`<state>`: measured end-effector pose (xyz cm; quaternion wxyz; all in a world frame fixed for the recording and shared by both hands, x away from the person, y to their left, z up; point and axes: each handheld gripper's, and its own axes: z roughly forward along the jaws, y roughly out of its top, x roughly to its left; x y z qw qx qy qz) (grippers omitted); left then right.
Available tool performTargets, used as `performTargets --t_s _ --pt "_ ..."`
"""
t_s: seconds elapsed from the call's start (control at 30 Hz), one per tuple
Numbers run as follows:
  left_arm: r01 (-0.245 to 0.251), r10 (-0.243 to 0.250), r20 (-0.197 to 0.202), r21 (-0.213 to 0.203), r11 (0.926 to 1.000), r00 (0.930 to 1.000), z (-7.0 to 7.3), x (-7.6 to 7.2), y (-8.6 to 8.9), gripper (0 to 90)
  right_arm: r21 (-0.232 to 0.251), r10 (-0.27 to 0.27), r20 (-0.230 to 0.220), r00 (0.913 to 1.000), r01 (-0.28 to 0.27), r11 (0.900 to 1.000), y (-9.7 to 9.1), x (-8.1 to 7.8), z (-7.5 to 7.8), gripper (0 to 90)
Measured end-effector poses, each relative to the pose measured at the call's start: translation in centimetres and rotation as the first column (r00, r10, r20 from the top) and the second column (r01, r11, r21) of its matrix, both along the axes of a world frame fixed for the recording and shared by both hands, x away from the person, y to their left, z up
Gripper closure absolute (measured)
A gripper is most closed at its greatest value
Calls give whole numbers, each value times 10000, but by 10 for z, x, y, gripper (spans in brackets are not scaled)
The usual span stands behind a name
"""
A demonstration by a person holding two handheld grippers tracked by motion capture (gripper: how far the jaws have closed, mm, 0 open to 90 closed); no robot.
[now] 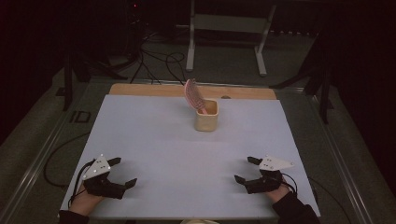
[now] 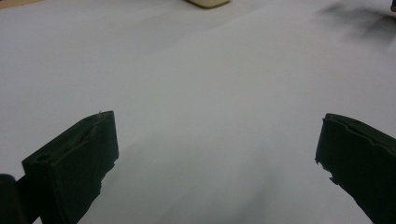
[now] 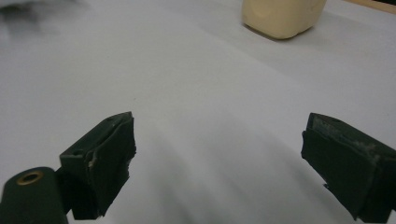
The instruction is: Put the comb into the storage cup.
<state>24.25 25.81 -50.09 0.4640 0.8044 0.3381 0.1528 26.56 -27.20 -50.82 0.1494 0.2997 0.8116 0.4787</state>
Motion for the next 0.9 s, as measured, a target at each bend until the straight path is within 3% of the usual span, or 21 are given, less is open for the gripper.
performTargets --t_s 0.9 --pt "-106 106 -13 -207 9997 9999 2 0 0 0 252 -4 70 10000 2 9997 -1 0 4 94"
